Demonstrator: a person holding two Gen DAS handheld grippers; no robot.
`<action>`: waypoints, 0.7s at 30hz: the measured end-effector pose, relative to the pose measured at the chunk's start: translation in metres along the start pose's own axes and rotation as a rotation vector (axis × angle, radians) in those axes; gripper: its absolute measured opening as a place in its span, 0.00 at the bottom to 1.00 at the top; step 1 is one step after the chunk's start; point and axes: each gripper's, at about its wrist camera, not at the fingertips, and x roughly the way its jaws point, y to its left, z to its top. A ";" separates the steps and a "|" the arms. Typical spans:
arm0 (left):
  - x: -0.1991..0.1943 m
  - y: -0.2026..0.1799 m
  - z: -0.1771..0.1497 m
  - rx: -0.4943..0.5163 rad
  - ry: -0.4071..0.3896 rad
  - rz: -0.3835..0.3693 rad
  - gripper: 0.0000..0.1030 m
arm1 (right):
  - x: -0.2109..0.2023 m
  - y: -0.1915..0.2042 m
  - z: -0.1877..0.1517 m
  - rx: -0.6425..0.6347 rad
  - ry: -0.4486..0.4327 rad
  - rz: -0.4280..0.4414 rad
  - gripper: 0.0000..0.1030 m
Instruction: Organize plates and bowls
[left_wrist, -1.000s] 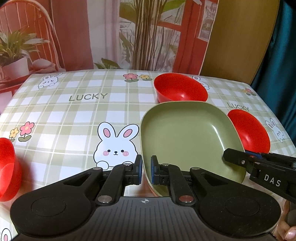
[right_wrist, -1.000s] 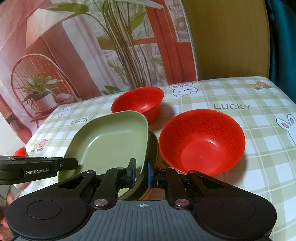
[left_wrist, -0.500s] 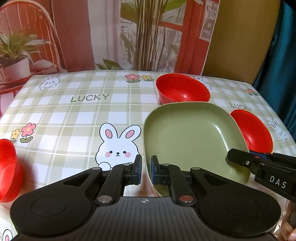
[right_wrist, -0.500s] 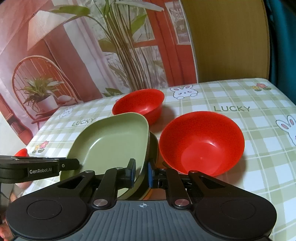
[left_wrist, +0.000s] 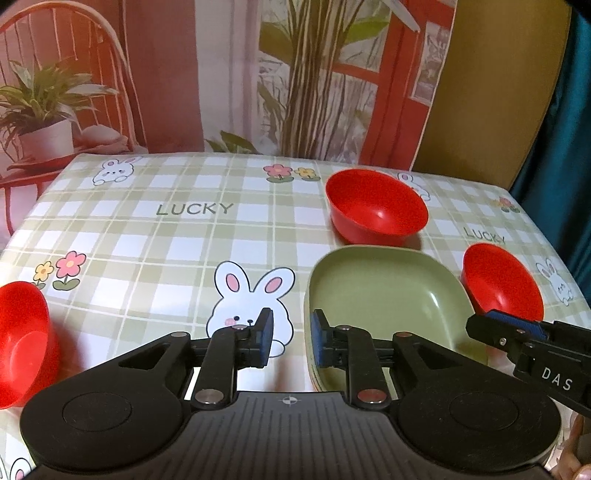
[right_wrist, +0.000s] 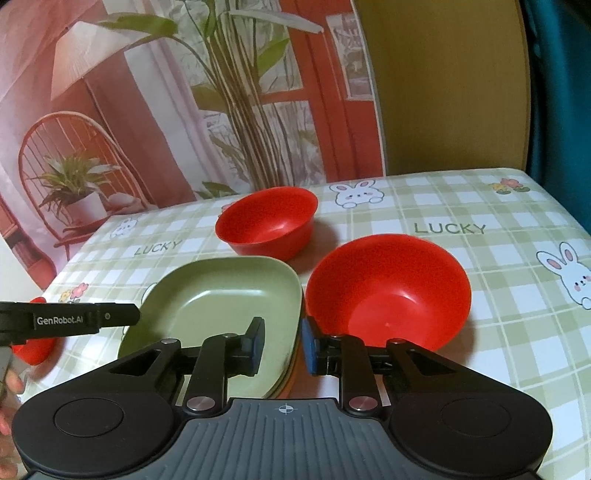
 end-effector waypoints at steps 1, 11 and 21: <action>-0.002 0.002 0.001 -0.005 -0.005 0.001 0.22 | -0.001 0.000 0.001 -0.002 -0.006 -0.004 0.21; -0.023 0.018 0.012 -0.024 -0.065 0.011 0.23 | -0.009 0.005 0.005 -0.017 -0.032 -0.006 0.21; -0.051 0.050 0.024 -0.031 -0.121 0.057 0.23 | -0.012 0.024 0.017 -0.060 -0.055 0.014 0.21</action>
